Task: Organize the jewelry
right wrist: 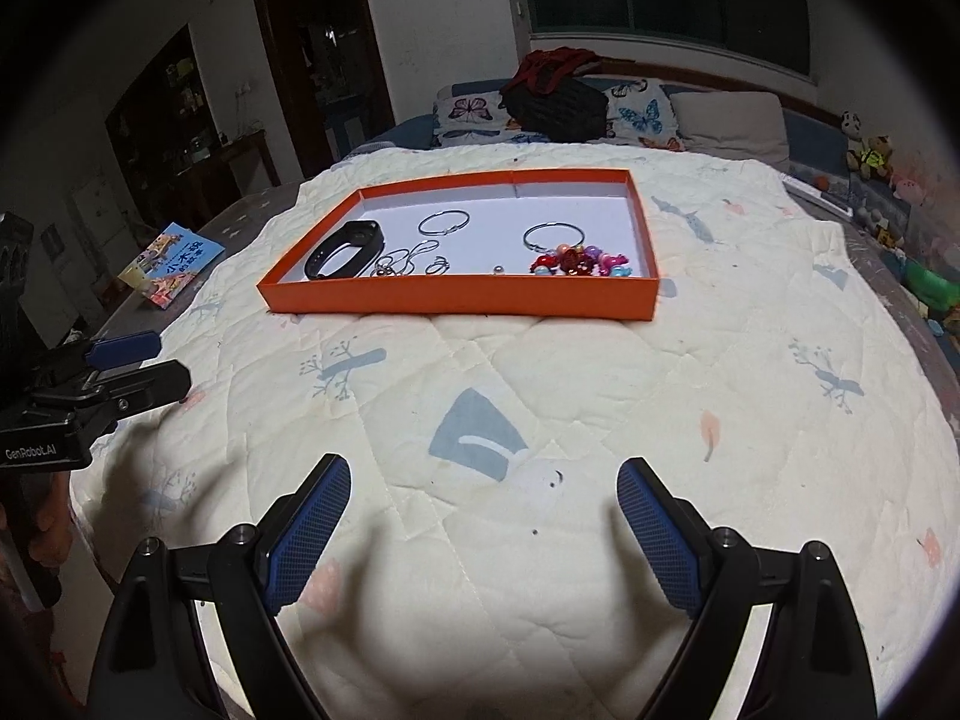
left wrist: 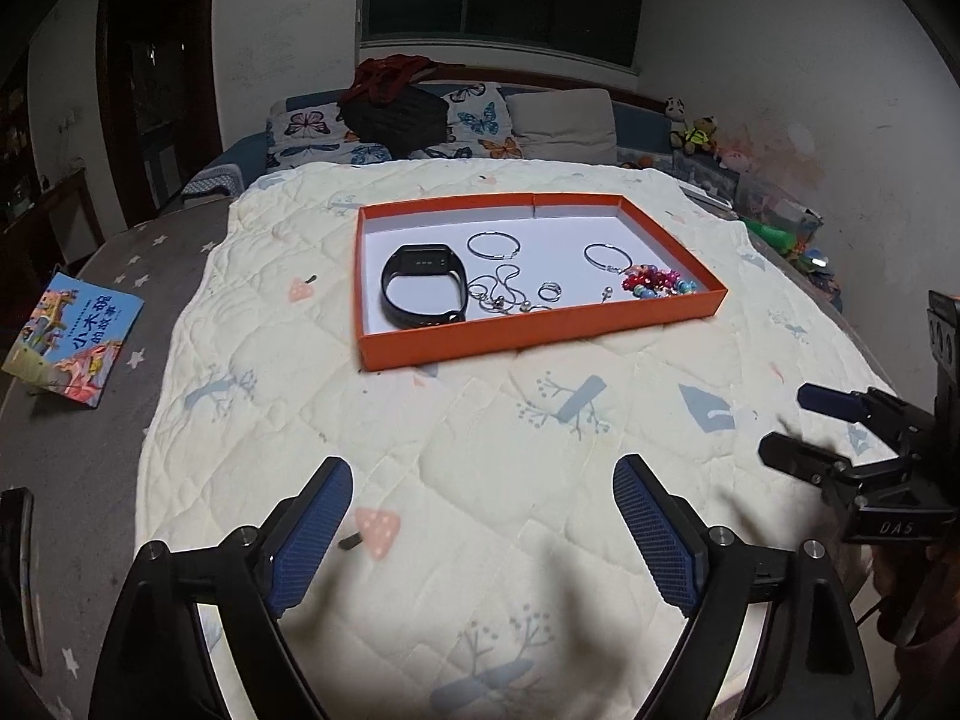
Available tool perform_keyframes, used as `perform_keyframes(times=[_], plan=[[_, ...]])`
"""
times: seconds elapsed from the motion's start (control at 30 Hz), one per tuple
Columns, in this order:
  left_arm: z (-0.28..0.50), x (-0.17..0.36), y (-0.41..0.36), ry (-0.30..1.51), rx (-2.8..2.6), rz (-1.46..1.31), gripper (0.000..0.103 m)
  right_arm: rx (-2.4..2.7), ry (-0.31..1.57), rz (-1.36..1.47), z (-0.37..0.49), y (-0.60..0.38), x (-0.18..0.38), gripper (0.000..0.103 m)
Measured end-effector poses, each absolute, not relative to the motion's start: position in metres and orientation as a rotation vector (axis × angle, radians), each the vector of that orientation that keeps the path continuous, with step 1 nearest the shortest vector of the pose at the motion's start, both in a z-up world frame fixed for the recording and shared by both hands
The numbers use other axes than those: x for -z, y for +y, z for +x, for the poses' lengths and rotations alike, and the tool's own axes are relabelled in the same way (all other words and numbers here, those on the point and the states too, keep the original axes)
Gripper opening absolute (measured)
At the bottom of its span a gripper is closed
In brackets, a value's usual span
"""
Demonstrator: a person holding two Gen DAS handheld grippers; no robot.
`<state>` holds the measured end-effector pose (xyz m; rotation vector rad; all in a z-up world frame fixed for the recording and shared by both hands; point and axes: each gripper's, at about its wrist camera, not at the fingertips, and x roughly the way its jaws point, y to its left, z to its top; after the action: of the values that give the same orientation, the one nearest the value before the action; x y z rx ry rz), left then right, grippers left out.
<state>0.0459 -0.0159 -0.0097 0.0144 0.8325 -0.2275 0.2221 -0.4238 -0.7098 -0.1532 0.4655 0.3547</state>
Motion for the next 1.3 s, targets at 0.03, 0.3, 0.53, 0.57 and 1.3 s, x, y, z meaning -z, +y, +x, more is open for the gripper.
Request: perform_keyframes(times=[0.03, 0.3, 0.53, 0.57, 1.3], plan=[[0.044, 0.009, -0.015, 0.832, 0.224, 0.016, 0.096, -0.352, 0.467, -0.147, 0.222, -0.425, 0.710, 0.099], [0.031, 0.009, -0.015, 0.830, 0.214, 0.019, 0.102, -0.352, 0.468, -0.129, 0.214, -0.424, 0.713, 0.099], [0.028, 0.009, -0.014, 0.840, 0.196, 0.008, 0.102, -0.336, 0.453, -0.129, 0.209, -0.420, 0.710, 0.099], [0.028, 0.009, -0.013, 0.840, 0.193, 0.005, 0.102, -0.333, 0.453, -0.127, 0.208, -0.420, 0.709, 0.099], [0.024, 0.014, -0.012, 0.866, 0.176, 0.020, 0.102, -0.308, 0.467, -0.104, 0.208, -0.420, 0.706, 0.099]])
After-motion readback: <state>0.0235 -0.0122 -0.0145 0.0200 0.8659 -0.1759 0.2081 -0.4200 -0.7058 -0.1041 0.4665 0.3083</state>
